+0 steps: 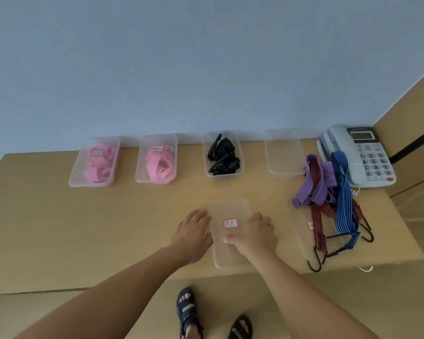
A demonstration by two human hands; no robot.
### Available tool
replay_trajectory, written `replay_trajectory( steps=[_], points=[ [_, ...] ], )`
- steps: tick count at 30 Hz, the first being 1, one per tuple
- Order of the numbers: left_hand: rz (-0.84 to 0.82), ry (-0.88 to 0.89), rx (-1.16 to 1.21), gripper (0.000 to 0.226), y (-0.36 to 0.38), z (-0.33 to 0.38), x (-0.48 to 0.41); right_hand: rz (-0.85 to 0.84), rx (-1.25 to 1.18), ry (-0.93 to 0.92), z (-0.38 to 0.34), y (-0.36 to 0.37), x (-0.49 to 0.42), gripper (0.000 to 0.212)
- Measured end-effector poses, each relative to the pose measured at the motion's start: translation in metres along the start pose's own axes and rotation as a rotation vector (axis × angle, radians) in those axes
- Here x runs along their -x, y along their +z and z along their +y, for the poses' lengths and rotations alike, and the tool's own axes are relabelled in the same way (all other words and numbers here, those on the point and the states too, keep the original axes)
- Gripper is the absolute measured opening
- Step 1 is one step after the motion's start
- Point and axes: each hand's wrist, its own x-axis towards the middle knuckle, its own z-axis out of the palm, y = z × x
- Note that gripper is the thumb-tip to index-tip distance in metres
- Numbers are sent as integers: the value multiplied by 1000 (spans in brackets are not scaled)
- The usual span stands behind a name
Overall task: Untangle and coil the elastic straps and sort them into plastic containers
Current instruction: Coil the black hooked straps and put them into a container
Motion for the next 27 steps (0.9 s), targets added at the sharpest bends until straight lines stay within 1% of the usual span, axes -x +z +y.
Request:
replay_trajectory(
  steps=[3,4,8,10,12,13,15,17,19,20,23,25,27],
  points=[
    [0,-62,44,56,-2,2,4,-10,-70,1,3,0,1,87],
    [4,-80,56,56,-4,3,5,-9,-117,-12,4,-1,1,82],
    [58,-132,137,53,-12,5,10,-27,-376,-112,16,-13,0,40],
    [57,-176,184,52,-19,10,12,-20,-464,-187,22,-21,-1,29],
    [47,-229,303,48,-28,18,12,-22,-565,-261,23,-32,-4,25],
    [60,-252,403,44,-32,23,10,-20,-628,-295,21,-37,-5,22],
    [109,-275,648,31,-44,34,4,-41,-790,-329,12,-46,-8,11],
    [175,-271,754,27,-58,43,-7,-58,-890,-326,0,-54,-12,5],
    [224,-246,743,25,-75,46,-21,-27,-876,-338,-11,-65,-18,9],
    [240,-232,695,24,-84,45,-29,-3,-835,-345,-16,-72,-23,14],
    [249,-213,431,29,-108,32,-59,64,-629,-368,-32,-94,-46,33],
    [209,-200,329,33,-119,19,-84,95,-541,-368,-49,-105,-66,33],
    [166,-191,277,33,-126,9,-107,101,-470,-362,-68,-114,-84,23]
  ],
)
